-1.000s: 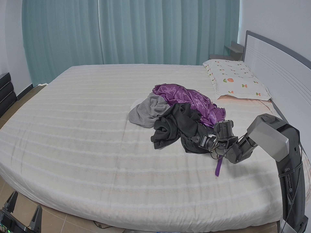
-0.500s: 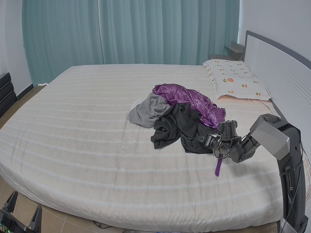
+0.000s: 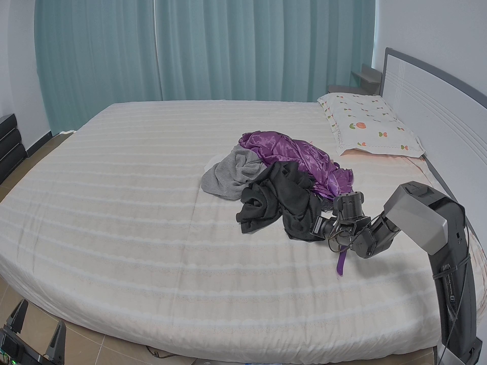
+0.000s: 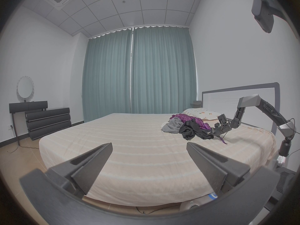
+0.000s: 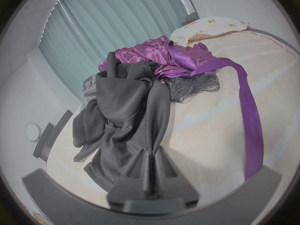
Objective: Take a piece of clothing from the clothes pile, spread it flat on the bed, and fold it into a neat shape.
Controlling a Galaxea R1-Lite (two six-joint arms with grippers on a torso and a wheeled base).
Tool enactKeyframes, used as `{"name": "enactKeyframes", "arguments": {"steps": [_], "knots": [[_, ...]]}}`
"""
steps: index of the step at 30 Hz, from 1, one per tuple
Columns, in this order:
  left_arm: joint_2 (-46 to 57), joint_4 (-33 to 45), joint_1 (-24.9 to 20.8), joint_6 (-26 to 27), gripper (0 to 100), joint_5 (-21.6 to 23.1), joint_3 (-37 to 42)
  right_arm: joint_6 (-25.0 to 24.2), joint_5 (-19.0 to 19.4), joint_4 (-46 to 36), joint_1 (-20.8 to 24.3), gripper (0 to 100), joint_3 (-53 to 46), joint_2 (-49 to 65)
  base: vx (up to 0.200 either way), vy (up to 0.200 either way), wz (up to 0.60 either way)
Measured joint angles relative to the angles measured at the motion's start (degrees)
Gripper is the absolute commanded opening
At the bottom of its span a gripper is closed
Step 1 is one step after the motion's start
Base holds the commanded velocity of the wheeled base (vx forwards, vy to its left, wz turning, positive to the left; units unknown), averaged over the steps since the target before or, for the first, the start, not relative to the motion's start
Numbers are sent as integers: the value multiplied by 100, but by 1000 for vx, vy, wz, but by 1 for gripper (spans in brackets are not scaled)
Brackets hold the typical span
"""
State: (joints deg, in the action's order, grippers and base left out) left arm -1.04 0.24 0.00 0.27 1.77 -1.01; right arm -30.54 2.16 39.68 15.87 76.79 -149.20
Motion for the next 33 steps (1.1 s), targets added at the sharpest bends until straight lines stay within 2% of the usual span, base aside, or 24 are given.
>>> {"name": "enactKeyframes", "arguments": {"steps": [4,10,21,26,33], "knots": [[0,2,2,0,100,0,0,-143,66,68,22,0,-77,35,0,0,0],[2,2,0,2,100,0,0,-646,293,304,79,0,-457,356,0,0,0],[2,2,0,2,100,0,0,-1375,653,1687,193,0,-2263,1632,0,0,0],[2,2,0,5,100,0,0,-1654,651,2253,375,0,-2887,2313,0,0,0],[2,0,0,17,100,20,0,-1734,541,2815,651,0,-3616,3198,0,0,0]]}}
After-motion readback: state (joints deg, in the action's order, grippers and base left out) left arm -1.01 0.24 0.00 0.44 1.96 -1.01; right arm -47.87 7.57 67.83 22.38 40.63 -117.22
